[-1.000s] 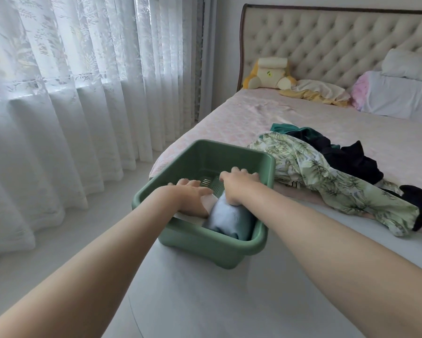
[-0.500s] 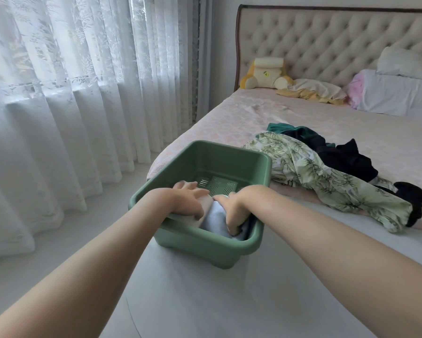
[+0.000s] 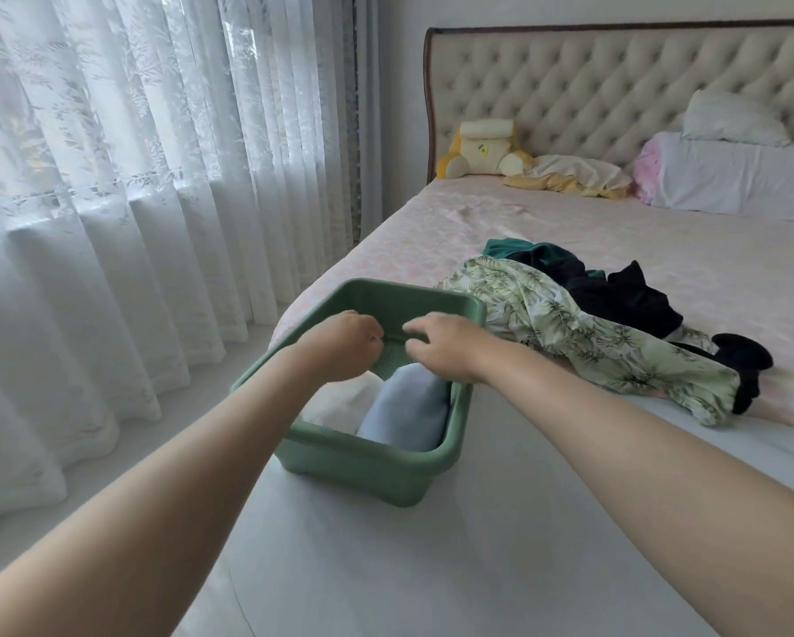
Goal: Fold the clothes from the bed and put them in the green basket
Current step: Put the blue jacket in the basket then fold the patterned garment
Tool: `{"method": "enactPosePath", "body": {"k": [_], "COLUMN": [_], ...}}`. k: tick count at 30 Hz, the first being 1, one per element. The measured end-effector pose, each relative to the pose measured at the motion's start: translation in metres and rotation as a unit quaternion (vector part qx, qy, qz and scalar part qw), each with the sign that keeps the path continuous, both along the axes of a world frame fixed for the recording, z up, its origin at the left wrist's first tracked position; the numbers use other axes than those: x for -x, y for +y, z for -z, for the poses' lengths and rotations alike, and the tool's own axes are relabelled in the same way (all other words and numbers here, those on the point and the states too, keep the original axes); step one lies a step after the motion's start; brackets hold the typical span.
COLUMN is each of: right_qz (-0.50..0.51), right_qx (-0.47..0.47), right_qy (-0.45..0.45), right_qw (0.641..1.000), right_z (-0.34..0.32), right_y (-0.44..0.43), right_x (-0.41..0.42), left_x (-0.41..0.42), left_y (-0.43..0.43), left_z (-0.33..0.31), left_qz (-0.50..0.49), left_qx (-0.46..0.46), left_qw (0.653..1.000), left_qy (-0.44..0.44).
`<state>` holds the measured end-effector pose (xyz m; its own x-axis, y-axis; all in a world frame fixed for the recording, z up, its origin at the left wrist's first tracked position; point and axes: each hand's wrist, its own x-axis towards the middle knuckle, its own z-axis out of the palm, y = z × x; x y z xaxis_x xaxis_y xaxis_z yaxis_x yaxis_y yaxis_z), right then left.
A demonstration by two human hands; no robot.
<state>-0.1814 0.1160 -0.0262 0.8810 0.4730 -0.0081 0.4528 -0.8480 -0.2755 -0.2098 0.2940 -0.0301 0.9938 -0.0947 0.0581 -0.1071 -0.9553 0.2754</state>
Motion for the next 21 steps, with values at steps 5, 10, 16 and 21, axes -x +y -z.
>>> {"method": "enactPosePath", "body": {"k": [5, 10, 16, 21], "right_qz": [0.093, 0.177, 0.173, 0.236], "right_qx": [-0.091, -0.124, -0.047, 0.03], "right_qy": [-0.113, -0.139, -0.096, -0.055], "right_qw": [0.985, 0.966, 0.979, 0.97], "right_z": [-0.011, 0.015, 0.058, 0.067], "right_y": [-0.075, -0.157, -0.222, -0.231], "right_x": [-0.02, -0.038, -0.062, -0.094], "left_x": [-0.014, -0.047, -0.099, -0.134], "left_y": [-0.054, -0.131, -0.208, -0.242], "left_z": [-0.03, -0.036, -0.004, 0.03], "left_qz": [0.024, 0.066, 0.112, 0.12], "left_qx": [0.031, 0.038, 0.026, -0.007], "left_qw": [0.996, 0.995, 0.993, 0.992], "left_qy": [-0.082, -0.066, -0.026, -0.022]}}
